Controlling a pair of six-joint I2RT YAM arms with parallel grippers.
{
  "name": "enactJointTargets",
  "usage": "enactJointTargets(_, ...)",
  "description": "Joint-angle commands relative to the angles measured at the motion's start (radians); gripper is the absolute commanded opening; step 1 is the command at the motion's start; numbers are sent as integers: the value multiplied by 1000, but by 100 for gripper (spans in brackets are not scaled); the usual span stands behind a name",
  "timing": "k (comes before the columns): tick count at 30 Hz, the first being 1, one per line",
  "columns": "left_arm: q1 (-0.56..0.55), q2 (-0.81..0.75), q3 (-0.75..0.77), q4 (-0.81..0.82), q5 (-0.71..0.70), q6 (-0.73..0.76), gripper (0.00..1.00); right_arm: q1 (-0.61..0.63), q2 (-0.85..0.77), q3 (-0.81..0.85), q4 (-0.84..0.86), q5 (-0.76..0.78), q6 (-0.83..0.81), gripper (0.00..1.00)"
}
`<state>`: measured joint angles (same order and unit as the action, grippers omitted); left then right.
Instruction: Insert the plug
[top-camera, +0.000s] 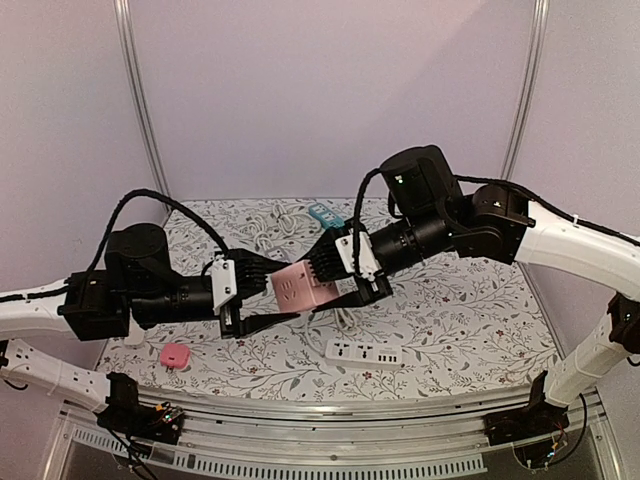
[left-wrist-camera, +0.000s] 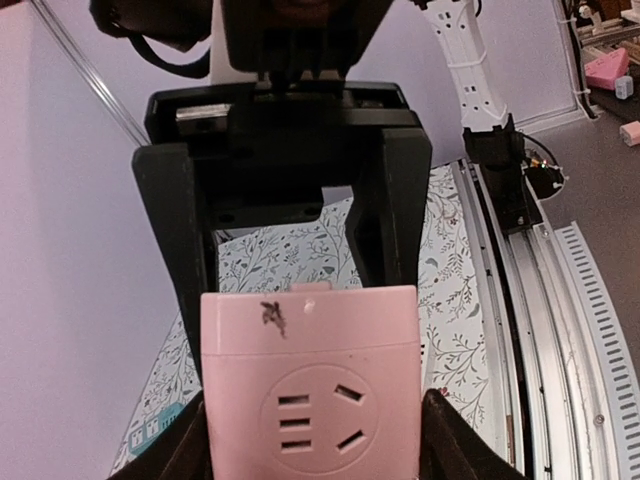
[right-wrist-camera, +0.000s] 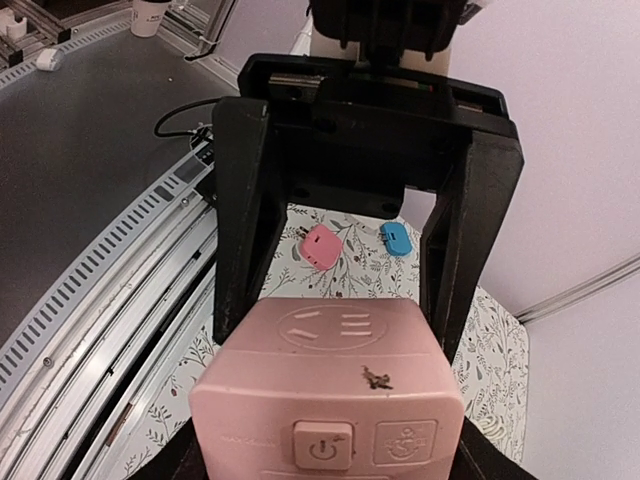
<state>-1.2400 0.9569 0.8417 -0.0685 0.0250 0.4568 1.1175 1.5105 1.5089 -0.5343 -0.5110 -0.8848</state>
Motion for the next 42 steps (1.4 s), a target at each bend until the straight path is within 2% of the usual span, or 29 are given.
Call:
enactJointTargets(1,-21,15,4,21,-20,50,55,12,1,28,60,1,25,0)
enactJointTargets(5,-21,20,-1,19,-22,65,72,17,-5,31,74,11,44,0)
enactJointTargets(8,-21,20,-3,19,-22,69,76,22,-9,31,79,17,37,0)
enactJointTargets(10,-22,18,-1,18,-22,69,74,25,-8,34,81,14,39,0)
enactJointTargets(16,-22,18,-5,25,-22,87,53,26,-9,33,93,8,43,0)
enactJointTargets(18,-22,20,-9,19,-22,88,52,26,-10,31,106,5,47,0)
enactJointTargets(20,-22,20,-14,12,-22,90,56,29,-14,31,113,5,47,0)
enactJointTargets(21,-22,20,-15,5,-21,90,53,29,-16,31,114,5,46,0)
enactJointTargets(22,-22,20,-16,0,-21,89,45,29,-18,31,114,4,45,0)
enactJointTargets(26,-22,18,-15,-10,-47,87,0,33,-22,31,115,-14,45,0)
enactJointTargets(29,-22,16,-17,9,-57,106,0,32,-20,30,128,-6,56,0)
enactJointTargets(30,-22,14,-20,24,-68,124,0,32,-17,28,141,12,76,4)
enactJointTargets(32,-22,7,-32,83,-104,169,0,33,-15,23,175,70,142,25)
enactJointTargets(34,-22,-1,-49,148,-148,215,0,32,-14,19,185,125,220,46)
enactJointTargets(37,-22,-15,-67,209,-208,276,0,33,-29,0,204,206,340,88)
enactJointTargets(38,-22,-21,-73,218,-224,289,0,33,-40,-12,215,229,381,97)
enactJointTargets(42,-21,-34,-110,279,-280,348,0,32,-84,-78,342,278,653,99)
